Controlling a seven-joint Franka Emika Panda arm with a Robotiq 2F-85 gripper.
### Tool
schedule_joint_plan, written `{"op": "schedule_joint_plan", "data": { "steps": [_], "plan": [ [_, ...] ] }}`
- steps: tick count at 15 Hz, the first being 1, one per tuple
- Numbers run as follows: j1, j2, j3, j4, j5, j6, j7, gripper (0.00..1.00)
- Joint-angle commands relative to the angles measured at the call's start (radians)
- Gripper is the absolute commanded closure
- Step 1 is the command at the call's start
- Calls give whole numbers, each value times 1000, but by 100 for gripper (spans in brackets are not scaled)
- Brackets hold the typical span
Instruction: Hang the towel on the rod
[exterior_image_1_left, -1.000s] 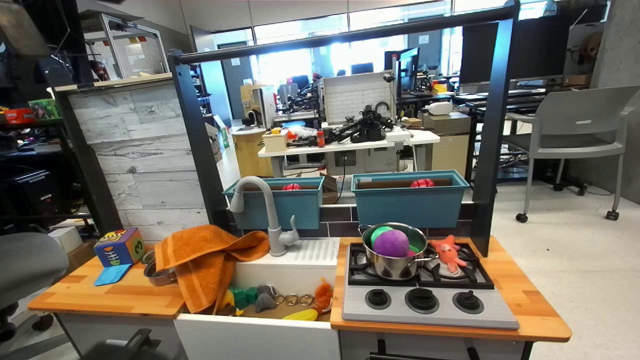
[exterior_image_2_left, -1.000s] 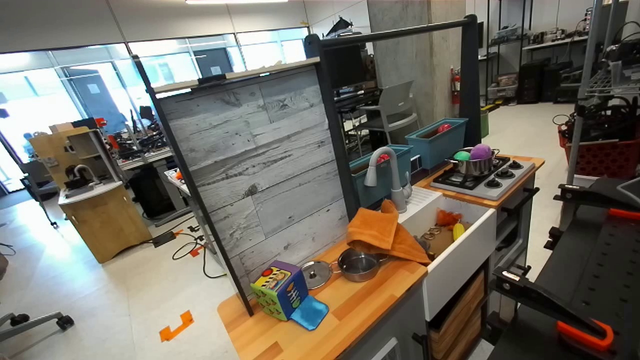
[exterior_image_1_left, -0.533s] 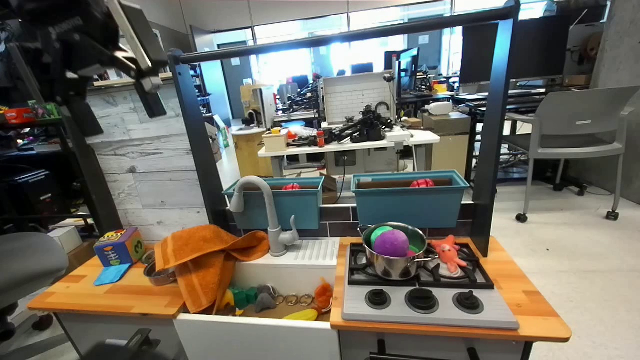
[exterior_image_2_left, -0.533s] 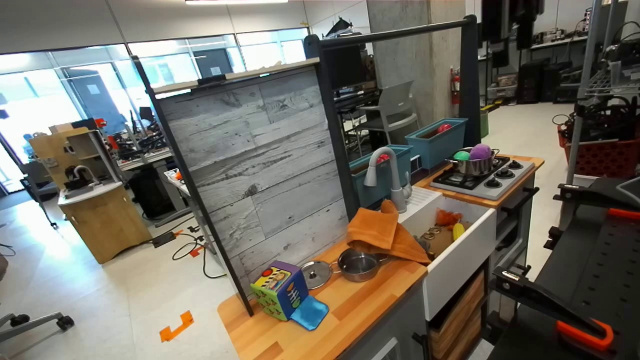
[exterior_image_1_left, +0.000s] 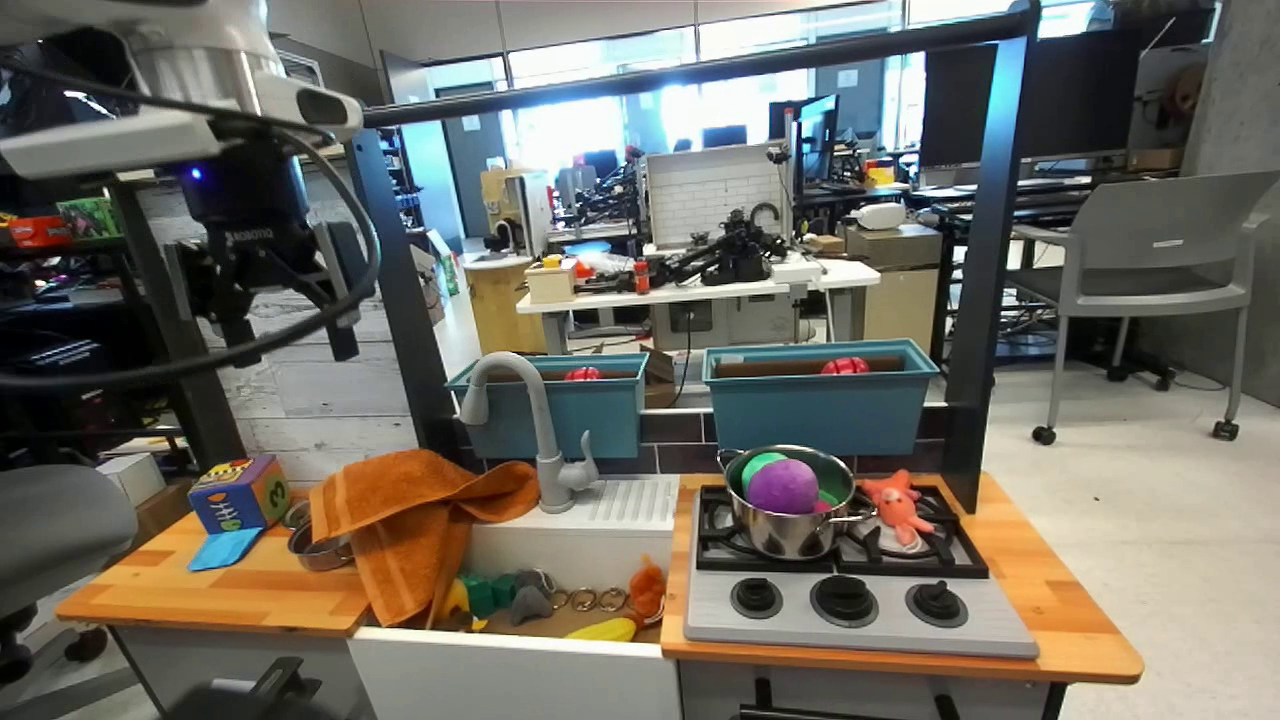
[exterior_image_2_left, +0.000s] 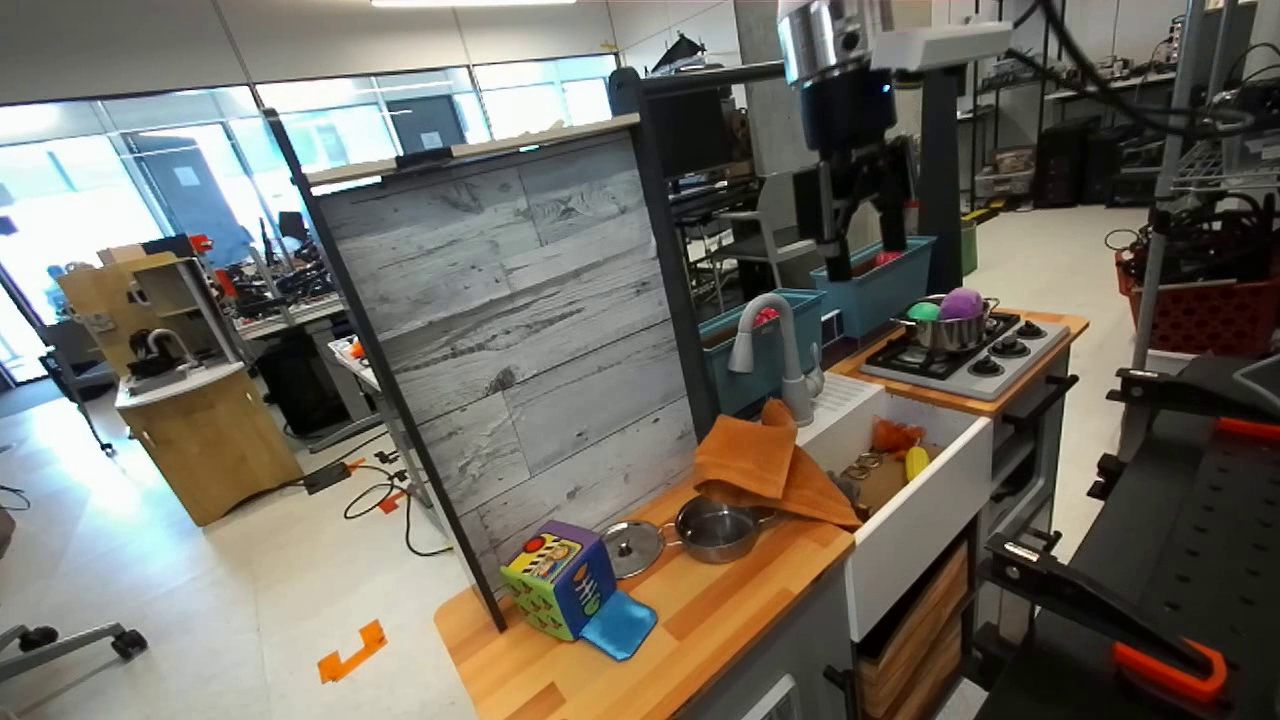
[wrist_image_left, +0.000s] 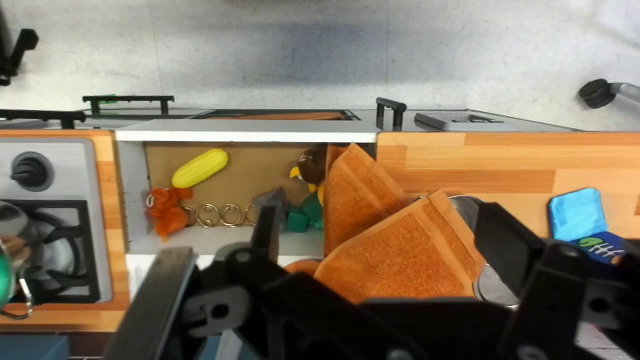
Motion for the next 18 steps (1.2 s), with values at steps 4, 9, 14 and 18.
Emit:
{"op": "schedule_joint_plan", "data": {
  "steps": [4,9,14,18],
  "plan": [
    [72,372,12,334,26,-40,174,0],
    [110,594,-5,572,33,-58,278,0],
    [123,758,-23,796,31,-153,335,0],
    [121,833,-26,925,35,-234,358,35]
  ]
}}
